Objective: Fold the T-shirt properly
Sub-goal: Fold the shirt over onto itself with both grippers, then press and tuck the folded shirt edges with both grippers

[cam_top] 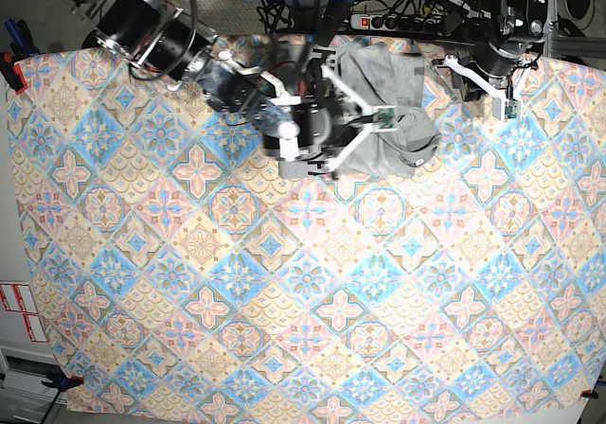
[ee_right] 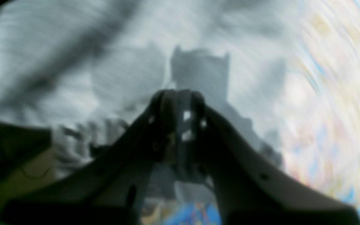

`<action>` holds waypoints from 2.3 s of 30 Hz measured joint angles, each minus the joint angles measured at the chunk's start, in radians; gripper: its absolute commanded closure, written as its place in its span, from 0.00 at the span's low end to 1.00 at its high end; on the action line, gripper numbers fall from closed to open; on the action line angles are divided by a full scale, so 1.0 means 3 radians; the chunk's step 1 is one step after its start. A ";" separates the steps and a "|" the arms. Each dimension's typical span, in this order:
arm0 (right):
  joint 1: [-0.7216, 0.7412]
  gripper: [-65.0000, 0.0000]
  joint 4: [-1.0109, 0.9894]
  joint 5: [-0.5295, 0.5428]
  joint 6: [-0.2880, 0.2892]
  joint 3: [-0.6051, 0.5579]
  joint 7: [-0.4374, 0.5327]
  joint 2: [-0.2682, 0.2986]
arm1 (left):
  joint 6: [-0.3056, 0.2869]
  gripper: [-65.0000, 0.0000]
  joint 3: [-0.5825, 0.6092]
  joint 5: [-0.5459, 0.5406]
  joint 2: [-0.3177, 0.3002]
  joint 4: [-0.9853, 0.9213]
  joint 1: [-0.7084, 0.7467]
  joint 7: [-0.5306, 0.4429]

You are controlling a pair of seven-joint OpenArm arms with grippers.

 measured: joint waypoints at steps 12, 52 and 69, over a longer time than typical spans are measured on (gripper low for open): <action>0.0071 0.89 -0.0070 -0.0034 -0.0025 0.0488 0.0216 -0.0004 | 0.0036 1.00 0.1129 0.0025 -0.0268 0.0313 0.0121 0.0045; 0.0018 0.89 -0.0046 -0.0045 -0.0014 0.0805 0.0200 0.0292 | 0.0886 1.00 0.1270 0.0846 -0.0223 0.0292 -0.0011 0.0039; -0.0005 0.89 -0.0057 -0.0043 -0.0013 0.0805 0.0202 0.0294 | 0.0882 1.00 0.1837 0.0832 -0.0355 0.0510 0.0392 -0.0839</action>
